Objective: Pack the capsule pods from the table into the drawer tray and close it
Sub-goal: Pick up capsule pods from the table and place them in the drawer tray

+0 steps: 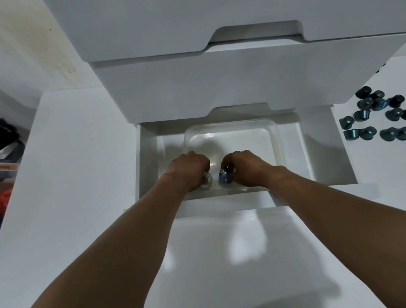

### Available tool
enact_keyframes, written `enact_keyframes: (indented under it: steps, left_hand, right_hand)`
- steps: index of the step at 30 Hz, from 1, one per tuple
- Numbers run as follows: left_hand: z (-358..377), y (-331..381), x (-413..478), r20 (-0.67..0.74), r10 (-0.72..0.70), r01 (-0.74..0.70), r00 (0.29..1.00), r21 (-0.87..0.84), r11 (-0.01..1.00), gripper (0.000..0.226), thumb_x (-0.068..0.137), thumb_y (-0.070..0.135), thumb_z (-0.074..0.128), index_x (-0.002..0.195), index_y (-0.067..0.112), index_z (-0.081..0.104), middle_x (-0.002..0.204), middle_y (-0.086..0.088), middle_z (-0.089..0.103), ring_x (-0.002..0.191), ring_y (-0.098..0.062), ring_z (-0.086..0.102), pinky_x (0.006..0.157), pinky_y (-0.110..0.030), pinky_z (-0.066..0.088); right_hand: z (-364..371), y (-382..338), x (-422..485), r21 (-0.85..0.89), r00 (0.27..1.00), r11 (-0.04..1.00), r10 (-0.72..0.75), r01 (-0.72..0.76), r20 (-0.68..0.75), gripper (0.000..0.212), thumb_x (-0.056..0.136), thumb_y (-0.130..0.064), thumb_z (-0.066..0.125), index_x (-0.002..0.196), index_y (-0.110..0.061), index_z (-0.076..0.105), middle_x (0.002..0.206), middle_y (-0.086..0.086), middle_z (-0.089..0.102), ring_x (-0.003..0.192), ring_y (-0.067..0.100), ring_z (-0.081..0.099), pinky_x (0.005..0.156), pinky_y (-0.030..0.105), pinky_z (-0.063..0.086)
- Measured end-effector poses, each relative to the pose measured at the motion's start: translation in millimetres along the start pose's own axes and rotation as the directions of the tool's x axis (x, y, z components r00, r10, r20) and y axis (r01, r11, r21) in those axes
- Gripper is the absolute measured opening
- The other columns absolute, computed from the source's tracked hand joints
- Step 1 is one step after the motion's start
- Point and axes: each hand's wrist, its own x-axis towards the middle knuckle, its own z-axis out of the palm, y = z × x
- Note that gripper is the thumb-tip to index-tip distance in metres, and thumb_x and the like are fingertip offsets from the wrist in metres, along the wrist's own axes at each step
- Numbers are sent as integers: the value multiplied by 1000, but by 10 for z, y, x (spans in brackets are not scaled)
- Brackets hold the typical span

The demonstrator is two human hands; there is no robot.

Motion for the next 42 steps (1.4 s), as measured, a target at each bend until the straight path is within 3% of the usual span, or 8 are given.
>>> enact_keyframes:
  steps: [6,21,27,35,38,42]
  left_hand:
    - [-1,26,-17,26,-56,56,998,-12,998,27,83,27,69,108,18,65,111,-8,63,97,-26,61,82,-33,51]
    - [27,-37,-4,16,-70,70,997,-9,998,27,82,26,71,106,16,67,104,-7,67,92,-25,64,82,-36,54]
    - [24,-73,-39,-14,-62,62,998,-28,998,39,84,29,68,121,19,59,119,-6,61,106,-25,60,87,-34,49]
    - [-209,-69,-361,-227,-109,97,968,-62,993,38,87,31,62,122,18,57,122,-9,60,108,-28,57,89,-37,47]
    - [-316,47,-545,-362,-159,125,918,-116,985,40,89,28,58,126,13,55,124,-12,58,109,-30,56,92,-36,45]
    - [-364,299,-815,-561,-134,69,817,-136,988,39,88,24,60,123,6,55,117,-16,58,101,-33,57,87,-36,45]
  right_hand:
    - [19,-48,18,-6,999,1000,-9,9,37,29,82,-12,67,111,-13,65,112,7,66,99,23,62,84,27,50]
    - [73,-209,71,-10,995,996,-87,88,47,26,82,-10,66,108,-6,67,112,12,66,99,27,62,76,23,43]
    - [77,-176,71,4,998,998,-55,55,40,35,83,-14,66,117,-10,60,112,11,66,101,27,62,81,26,44]
    - [-237,-87,-120,-96,995,995,-38,29,-95,37,87,-23,59,122,-12,56,123,11,59,110,30,55,91,36,46]
    - [-410,-91,-271,-137,976,990,-62,34,-211,32,88,-22,54,117,-9,57,121,14,56,108,32,54,89,38,48]
    - [-605,-75,-582,-167,928,982,-144,91,-344,41,92,-28,53,129,-11,51,127,13,51,117,34,50,95,40,45]
